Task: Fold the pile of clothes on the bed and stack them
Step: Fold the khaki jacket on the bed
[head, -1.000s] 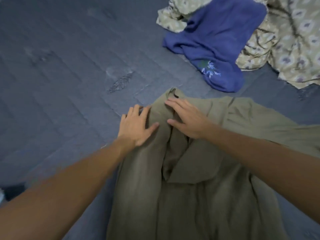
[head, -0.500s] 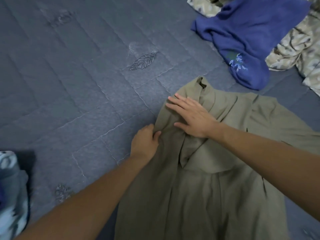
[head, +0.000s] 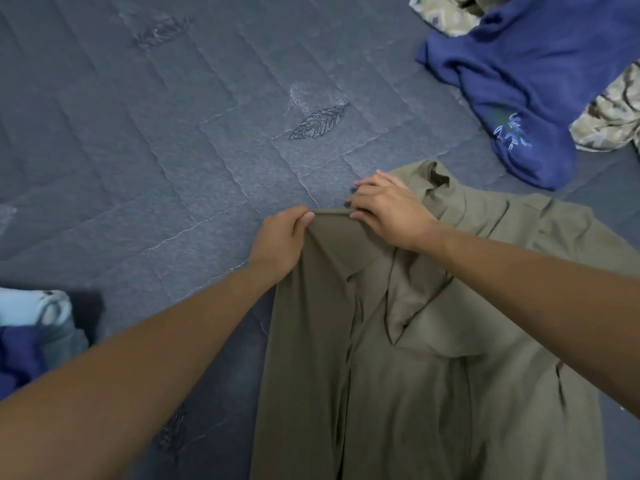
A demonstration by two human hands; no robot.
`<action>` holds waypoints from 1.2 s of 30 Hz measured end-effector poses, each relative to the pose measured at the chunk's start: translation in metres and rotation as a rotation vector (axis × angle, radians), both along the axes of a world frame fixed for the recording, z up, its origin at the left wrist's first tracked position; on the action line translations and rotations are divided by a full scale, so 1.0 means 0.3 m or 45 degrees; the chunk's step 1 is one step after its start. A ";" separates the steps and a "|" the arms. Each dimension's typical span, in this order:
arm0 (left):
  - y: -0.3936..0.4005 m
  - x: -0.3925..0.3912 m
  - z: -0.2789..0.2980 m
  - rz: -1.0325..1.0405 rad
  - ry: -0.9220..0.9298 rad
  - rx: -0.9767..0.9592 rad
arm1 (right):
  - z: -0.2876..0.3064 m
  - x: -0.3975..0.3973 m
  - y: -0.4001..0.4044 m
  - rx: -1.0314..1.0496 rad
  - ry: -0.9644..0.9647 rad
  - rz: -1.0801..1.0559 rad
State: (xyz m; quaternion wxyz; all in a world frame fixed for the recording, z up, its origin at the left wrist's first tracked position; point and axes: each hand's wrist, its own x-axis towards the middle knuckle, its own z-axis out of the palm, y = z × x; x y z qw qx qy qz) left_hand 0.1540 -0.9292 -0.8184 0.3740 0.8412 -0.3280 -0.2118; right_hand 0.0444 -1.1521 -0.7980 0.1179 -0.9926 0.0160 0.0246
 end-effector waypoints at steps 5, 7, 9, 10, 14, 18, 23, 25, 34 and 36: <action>-0.070 0.143 0.004 0.054 0.033 0.025 | 0.020 0.120 -0.025 0.028 0.090 -0.029; -0.098 0.177 -0.013 0.135 0.104 -0.031 | 0.005 0.151 -0.037 0.106 0.126 -0.074; -0.098 0.177 -0.035 0.193 0.179 -0.047 | -0.008 0.166 -0.047 0.212 0.179 -0.132; -0.083 0.168 -0.045 0.188 0.218 -0.024 | -0.012 0.169 -0.053 0.259 0.215 -0.152; 0.018 0.141 -0.073 0.040 0.371 0.148 | -0.007 0.173 -0.103 0.302 0.375 -0.217; 0.026 0.175 -0.057 0.006 0.367 0.119 | 0.023 0.200 -0.139 0.458 0.417 -0.363; 0.009 0.248 -0.015 0.092 0.296 0.048 | 0.061 0.249 -0.161 0.664 0.446 -0.428; 0.005 0.282 -0.016 0.142 0.259 0.053 | 0.064 0.258 -0.165 0.618 0.398 -0.395; -0.029 0.281 -0.028 -0.069 -0.256 0.206 | 0.056 0.213 -0.205 0.671 0.504 -0.502; -0.080 0.252 -0.015 -0.160 -0.224 0.207 | 0.058 0.206 -0.212 0.578 0.543 -0.458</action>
